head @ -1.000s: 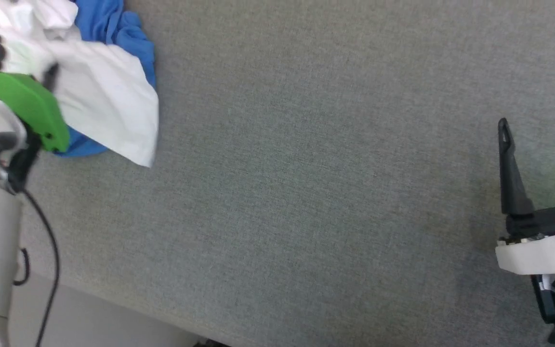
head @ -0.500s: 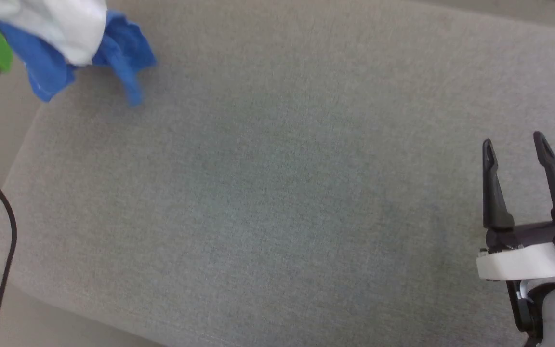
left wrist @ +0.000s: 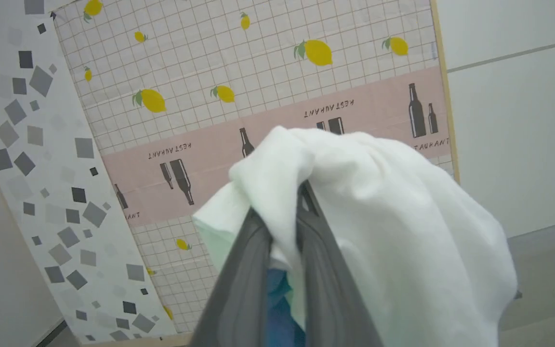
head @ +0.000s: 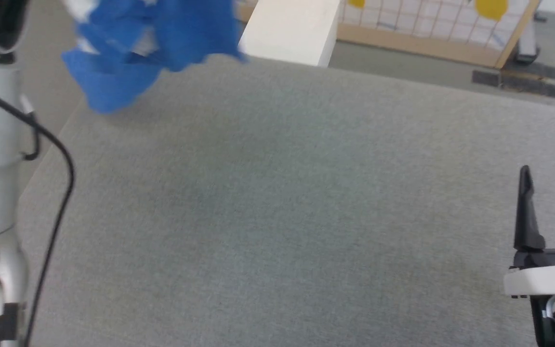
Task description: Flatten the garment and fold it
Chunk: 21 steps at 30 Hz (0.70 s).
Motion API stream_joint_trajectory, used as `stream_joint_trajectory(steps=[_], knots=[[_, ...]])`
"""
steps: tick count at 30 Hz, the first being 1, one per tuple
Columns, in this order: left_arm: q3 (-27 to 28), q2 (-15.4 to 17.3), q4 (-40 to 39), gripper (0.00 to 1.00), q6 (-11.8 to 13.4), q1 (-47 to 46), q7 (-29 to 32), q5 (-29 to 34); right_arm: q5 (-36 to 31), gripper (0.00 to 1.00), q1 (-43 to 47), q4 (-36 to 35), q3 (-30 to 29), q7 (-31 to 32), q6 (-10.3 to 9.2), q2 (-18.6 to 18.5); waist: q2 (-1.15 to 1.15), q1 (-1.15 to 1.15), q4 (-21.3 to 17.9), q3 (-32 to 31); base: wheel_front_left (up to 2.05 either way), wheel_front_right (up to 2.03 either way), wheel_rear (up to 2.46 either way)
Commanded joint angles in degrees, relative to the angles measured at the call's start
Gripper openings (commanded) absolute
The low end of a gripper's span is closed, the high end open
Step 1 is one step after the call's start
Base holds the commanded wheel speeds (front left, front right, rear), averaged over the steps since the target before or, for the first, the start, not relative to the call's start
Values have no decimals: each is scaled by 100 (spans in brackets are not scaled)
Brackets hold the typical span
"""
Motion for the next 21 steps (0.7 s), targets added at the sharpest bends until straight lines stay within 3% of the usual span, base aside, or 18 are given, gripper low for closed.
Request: stream_joint_trajectory(steps=[1,15,21], knots=[[-30,-155,-84,0,39,-145,11,-122,42,100,66,16,-59,-43,-10,2,0,0,-314,-294,0,0,0],[-408,-1547,-564,0,218,-513,182,-941,166,100,180,121,-463,-123,-10,2,0,0,-1113,-511,0,0,0],[-830,-1866,-711,0,339,-36,227,-1253,153,100,193,24,-696,-134,-10,2,0,0,-1381,-440,0,0,0]])
